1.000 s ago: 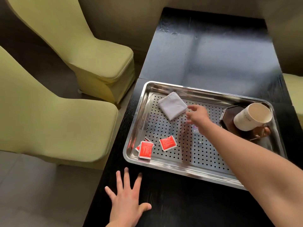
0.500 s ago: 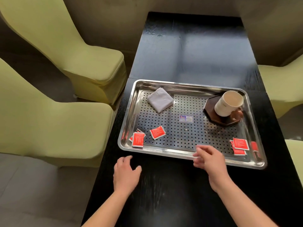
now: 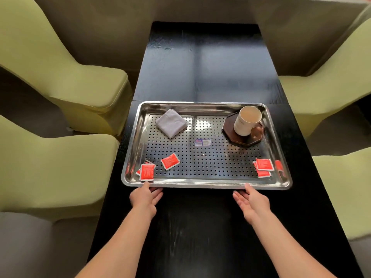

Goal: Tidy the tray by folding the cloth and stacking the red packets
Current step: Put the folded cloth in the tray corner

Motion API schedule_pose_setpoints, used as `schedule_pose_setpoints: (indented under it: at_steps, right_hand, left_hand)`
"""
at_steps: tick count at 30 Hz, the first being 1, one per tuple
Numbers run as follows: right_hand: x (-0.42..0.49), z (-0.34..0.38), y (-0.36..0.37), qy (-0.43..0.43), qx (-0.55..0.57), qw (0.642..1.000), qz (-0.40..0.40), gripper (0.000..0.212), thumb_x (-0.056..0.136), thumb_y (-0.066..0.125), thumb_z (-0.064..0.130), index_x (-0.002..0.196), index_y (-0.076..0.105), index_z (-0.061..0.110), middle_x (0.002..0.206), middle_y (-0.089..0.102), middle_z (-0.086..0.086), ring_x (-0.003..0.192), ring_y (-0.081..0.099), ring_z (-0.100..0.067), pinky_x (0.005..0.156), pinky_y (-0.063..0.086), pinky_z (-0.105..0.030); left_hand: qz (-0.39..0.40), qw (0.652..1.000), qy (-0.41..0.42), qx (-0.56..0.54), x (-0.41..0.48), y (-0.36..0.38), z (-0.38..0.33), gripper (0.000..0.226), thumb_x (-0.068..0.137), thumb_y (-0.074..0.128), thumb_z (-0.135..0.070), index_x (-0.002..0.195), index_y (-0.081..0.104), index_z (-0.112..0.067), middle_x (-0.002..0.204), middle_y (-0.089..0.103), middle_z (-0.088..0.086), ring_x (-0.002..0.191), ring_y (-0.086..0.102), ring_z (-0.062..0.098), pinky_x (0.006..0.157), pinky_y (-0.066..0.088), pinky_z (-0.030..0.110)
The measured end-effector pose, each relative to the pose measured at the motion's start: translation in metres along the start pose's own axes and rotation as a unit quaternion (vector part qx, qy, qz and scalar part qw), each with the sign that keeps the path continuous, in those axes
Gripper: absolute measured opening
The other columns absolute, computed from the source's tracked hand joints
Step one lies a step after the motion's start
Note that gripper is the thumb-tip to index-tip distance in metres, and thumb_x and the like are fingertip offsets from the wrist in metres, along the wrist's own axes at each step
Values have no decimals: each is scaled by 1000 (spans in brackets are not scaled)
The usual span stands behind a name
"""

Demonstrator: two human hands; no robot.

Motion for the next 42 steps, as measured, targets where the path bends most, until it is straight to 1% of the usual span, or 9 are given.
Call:
schedule_pose_setpoints:
  at_steps: [5,8,12,15,20,27,33,39,42]
  right_hand:
    - [8,1,-4,12,4,1000,27,33,96,62,9,126,55,-4,107,67,-23,88,70,-34,65,56,-36]
    - [12,3,-7,0,17,999,30,39,96,60,4,133,48,-3,123,62,-26,92,68,-36,71,57,-39]
    - [12,8,-5,-3,-2,999,32,27,97,58,2,122,53,-4,121,63,-27,88,68,-35,66,58,-38]
    - [10,8,-4,3,-1,1000,18,30,97,59,1,125,53,-9,103,65,-23,84,69,-33,55,60,-33]
    - [2,-2,-13,8,-1,1000,1,25,95,60,0,118,56,-8,102,67,-24,87,70,-35,48,60,-30]
    - [-14,-15,-31,6,-21,1000,-1,12,95,61,1,106,59,-3,111,67,-26,92,70,-36,68,58,-37]
    - [-32,-32,-52,-2,-38,999,-2,10,96,61,2,104,61,-3,106,69,-25,90,72,-35,62,62,-34]
    - [-44,-51,-74,0,-29,1000,0,7,96,59,0,94,56,-6,101,66,-30,84,70,-38,50,60,-30]
    - [-49,-56,-82,0,-33,999,3,8,96,59,1,97,57,-7,99,67,-29,84,71,-37,52,61,-31]
  left_hand:
    - [12,1000,3,7,5,1,3,18,104,45,-14,113,56,-3,94,70,19,78,71,33,76,55,46]
    - [23,999,7,24,9,0,3,23,106,40,-15,121,53,-2,102,69,22,80,71,34,75,55,47]
    - [20,999,15,33,8,0,2,26,106,39,-14,125,51,-1,105,68,24,80,72,36,74,55,47]
    - [13,999,18,33,5,-2,2,24,106,40,-13,123,52,-2,104,69,24,79,73,35,66,57,44]
    - [3,999,20,38,-2,-15,7,24,106,40,-15,121,54,-2,103,70,24,78,74,35,63,58,42]
    - [2,999,25,41,-16,-41,21,22,105,42,-15,116,55,-2,103,70,25,79,75,36,72,58,45]
    - [1,998,33,50,-28,-68,35,20,105,42,-15,112,57,-3,104,70,25,87,73,39,84,56,48]
    - [-5,998,37,56,-41,-100,52,24,106,41,-14,112,57,2,100,70,27,85,72,40,82,54,49]
    - [-8,998,29,57,-47,-110,58,22,106,42,-15,105,58,0,101,70,28,87,72,41,85,54,50]
Point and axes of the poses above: each hand's wrist, its own x-axis towards the middle knuckle, its own y-axis out of the palm, z = x × y, the point moved 4 cm from there along x, towards the middle knuckle
